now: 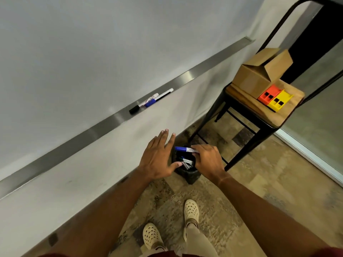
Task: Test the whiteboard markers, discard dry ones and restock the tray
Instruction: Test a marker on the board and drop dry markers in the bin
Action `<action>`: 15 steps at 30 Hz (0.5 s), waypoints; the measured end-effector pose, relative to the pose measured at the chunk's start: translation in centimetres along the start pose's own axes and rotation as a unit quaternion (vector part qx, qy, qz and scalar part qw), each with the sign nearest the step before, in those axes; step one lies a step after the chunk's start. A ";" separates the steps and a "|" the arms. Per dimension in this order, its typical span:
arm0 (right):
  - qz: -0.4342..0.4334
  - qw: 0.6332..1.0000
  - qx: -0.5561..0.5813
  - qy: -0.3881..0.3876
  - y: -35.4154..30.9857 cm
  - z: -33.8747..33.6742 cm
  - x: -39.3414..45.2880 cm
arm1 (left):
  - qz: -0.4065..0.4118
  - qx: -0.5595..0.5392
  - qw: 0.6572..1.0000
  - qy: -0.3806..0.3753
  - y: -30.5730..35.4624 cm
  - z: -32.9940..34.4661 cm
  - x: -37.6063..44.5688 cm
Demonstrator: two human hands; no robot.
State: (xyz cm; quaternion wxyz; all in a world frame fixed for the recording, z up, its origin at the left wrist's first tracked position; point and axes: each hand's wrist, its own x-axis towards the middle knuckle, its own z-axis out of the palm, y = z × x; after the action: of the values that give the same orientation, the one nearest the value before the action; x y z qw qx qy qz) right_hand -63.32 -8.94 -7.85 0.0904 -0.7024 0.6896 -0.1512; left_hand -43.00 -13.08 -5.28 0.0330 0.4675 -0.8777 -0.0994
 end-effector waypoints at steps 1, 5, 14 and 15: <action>0.003 1.000 0.003 -0.013 1.2 0.4 0.1 | -0.007 -0.003 1.000 -0.009 0.5 0.7 0.6; 0.017 0.998 0.012 -0.057 5.8 1.9 0.5 | -0.039 -0.011 0.998 -0.046 2.3 3.2 2.8; 0.003 0.994 -0.013 -0.104 12.6 5.5 2.5 | -0.094 -0.016 0.993 -0.071 3.9 7.1 5.9; 0.000 0.995 -0.014 -0.104 13.0 6.1 3.1 | -0.099 -0.015 0.992 -0.072 3.8 7.4 6.1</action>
State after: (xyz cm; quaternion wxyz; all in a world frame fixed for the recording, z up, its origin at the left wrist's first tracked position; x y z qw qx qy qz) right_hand -73.48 -12.94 -17.63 0.1513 -0.7153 0.6788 -0.0676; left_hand -50.64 -15.04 -12.01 -0.0332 0.5429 -0.8258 -0.1492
